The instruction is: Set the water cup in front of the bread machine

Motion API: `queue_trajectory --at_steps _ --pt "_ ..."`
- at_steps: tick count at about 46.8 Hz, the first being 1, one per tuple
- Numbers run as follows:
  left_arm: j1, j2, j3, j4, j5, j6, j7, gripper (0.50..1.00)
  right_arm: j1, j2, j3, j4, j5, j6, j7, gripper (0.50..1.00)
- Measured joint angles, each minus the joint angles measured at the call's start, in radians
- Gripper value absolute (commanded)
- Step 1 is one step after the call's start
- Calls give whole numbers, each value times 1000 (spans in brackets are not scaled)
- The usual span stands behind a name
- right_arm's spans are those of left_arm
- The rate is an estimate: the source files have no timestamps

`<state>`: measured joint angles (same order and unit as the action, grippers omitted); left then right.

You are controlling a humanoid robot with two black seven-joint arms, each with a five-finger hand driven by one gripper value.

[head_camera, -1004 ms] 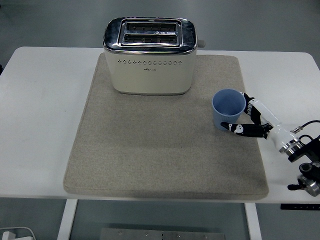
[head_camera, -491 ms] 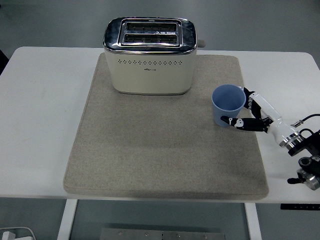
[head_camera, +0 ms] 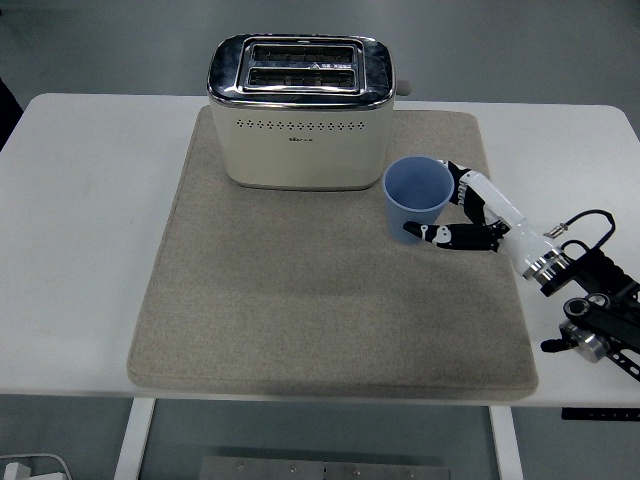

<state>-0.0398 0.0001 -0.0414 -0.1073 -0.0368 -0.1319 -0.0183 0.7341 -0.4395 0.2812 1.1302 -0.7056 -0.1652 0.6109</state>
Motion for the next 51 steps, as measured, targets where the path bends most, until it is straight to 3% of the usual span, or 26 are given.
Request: queue_trajectory --at_steps 15,26,43,45,49,51 --pt "0 0 0 0 0 0 0 1000 123 172 -107 -130 84 0 0 500" --pt "0 0 0 0 0 0 0 1000 126 269 -128 -211 84 7 0 500" --pt "0 0 0 0 0 0 0 1000 137 356 -134 -308 86 26 0 500" --pt "0 0 0 0 0 0 0 1000 137 364 -131 -318 86 29 -2 571" --pt "0 0 0 0 0 0 0 1000 138 376 -125 -330 87 37 -7 837" --pt "0 0 0 0 0 0 0 1000 139 379 -123 -332 87 43 -17 911"
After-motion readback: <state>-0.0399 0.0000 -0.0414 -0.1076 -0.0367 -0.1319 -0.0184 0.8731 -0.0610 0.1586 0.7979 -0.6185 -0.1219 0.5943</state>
